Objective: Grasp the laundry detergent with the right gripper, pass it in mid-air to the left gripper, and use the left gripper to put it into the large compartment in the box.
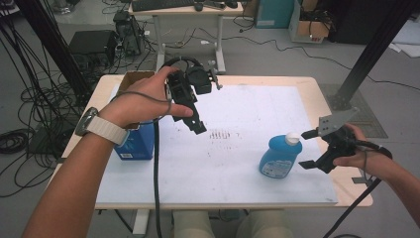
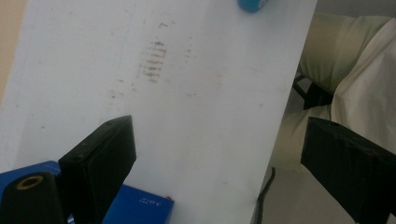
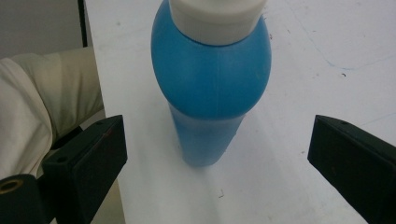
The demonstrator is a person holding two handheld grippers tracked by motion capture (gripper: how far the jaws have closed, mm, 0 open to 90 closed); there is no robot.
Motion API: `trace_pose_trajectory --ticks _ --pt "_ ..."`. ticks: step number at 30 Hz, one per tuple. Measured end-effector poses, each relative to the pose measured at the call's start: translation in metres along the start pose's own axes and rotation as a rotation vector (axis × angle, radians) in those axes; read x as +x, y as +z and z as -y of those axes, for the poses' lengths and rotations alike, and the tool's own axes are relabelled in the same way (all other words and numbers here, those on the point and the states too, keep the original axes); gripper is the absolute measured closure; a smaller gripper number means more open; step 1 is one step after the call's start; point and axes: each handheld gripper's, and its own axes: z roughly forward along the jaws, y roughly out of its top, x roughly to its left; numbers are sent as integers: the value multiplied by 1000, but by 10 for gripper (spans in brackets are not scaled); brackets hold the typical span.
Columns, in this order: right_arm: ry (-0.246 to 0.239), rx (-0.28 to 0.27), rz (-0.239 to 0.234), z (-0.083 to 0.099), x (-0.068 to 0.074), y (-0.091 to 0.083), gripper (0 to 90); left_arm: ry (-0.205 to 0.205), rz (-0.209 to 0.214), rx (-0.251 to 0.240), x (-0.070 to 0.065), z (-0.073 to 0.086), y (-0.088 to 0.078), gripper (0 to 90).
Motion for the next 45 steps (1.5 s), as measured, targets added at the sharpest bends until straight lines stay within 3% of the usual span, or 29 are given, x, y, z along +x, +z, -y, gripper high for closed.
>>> trace_pose_trajectory --ticks 45 --pt "7 -19 -17 1 0 5 54 -12 -1 -9 1 5 1 105"
